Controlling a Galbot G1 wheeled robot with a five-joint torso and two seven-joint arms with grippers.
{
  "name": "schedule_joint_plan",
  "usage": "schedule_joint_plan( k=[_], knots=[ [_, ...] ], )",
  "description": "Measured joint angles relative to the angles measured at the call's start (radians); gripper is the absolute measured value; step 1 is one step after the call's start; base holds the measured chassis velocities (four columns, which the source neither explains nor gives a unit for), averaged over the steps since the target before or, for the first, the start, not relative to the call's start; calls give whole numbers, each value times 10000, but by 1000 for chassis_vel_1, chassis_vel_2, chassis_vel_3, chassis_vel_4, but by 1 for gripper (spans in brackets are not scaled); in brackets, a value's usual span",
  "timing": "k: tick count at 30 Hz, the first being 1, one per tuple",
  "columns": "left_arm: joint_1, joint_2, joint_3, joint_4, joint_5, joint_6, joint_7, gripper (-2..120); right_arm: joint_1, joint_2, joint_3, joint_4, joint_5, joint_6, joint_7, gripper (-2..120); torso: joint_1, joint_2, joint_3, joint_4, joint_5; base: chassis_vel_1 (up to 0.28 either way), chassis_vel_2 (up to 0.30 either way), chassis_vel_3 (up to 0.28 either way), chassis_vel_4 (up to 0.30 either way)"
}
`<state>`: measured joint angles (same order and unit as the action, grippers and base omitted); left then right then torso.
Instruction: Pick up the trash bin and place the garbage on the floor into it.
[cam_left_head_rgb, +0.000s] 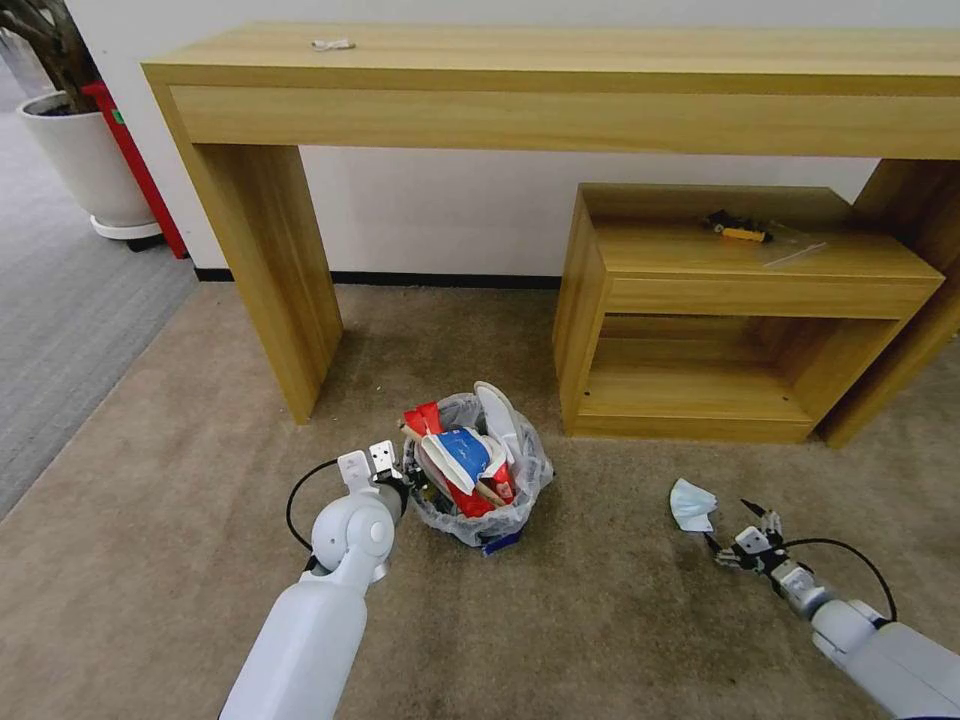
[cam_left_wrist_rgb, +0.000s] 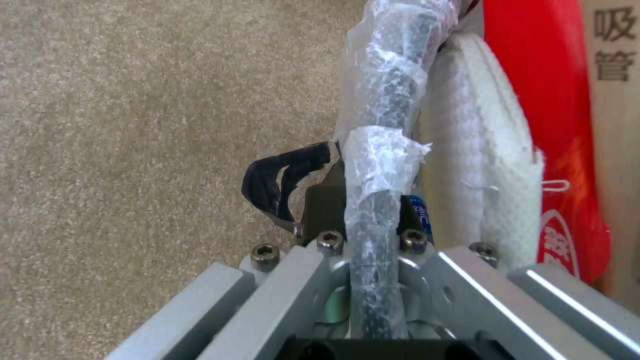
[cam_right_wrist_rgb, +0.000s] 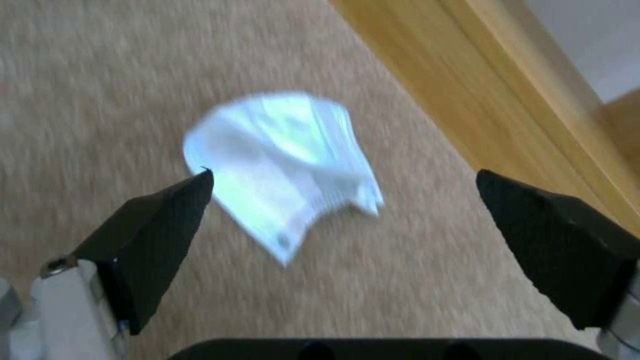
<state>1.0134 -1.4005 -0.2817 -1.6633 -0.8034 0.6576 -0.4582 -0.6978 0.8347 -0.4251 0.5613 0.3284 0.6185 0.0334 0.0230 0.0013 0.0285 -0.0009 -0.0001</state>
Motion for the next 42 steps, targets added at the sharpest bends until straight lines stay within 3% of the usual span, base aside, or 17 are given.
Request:
schedule_joint_plan(
  k=[11, 28, 42],
  knots=[
    [-69, -101, -2, 112, 59, -35, 11, 0, 141, -77, -247, 219, 224, 17, -64, 100, -1, 0, -1, 2, 1, 0, 0, 0, 0],
    [-50, -103, 46, 76, 64, -48, 16, 0, -216, -169, 245, 117, -53, 198, -10, 100, 0, 0, 0, 5, 1, -30, 28, 29, -26],
    [-34, -85, -5, 28, 37, -64, -24, 0, -273, 176, 32, -667, -1095, -33, 393, 100, 0, 0, 0, -3, 0, 0, 0, 0, 0]
  ],
)
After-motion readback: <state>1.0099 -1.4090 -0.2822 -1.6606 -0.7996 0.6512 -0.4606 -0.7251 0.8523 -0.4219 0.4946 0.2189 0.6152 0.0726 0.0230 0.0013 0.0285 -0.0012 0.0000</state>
